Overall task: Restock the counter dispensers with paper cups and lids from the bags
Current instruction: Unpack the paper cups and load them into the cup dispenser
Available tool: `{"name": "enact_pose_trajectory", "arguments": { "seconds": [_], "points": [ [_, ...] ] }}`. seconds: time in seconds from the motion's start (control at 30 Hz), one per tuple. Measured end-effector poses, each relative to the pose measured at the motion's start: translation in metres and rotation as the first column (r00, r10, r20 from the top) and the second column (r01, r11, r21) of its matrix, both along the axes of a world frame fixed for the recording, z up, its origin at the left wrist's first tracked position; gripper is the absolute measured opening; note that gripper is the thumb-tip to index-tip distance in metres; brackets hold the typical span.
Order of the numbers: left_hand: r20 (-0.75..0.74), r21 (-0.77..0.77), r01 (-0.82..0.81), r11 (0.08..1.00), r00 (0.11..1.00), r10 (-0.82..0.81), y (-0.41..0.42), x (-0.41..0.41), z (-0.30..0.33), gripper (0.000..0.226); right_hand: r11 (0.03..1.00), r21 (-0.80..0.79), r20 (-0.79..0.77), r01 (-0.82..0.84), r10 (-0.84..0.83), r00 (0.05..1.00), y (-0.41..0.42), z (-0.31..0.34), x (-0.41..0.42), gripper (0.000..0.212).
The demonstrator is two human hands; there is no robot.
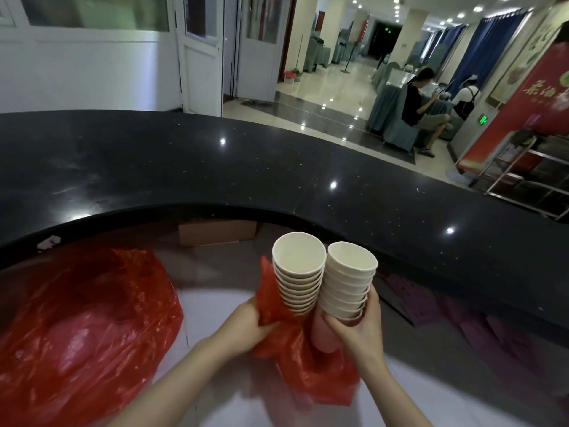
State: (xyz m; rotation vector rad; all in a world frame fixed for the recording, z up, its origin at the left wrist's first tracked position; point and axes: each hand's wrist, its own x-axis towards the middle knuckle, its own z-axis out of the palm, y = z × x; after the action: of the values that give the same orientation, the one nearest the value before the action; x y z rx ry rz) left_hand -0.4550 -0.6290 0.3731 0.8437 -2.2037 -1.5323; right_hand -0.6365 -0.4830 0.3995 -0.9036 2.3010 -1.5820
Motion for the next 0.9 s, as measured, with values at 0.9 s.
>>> {"name": "enact_pose_trajectory", "arguments": {
  "seconds": [0.9],
  "points": [
    [0.041, -0.260, -0.157, 0.953, 0.984, 0.174, 0.004, -0.034, 0.039, 0.089, 0.993, -0.065, 0.045, -0.103, 0.106, 0.993, 0.017, 0.014, -0.001, 0.095]
  ]
}}
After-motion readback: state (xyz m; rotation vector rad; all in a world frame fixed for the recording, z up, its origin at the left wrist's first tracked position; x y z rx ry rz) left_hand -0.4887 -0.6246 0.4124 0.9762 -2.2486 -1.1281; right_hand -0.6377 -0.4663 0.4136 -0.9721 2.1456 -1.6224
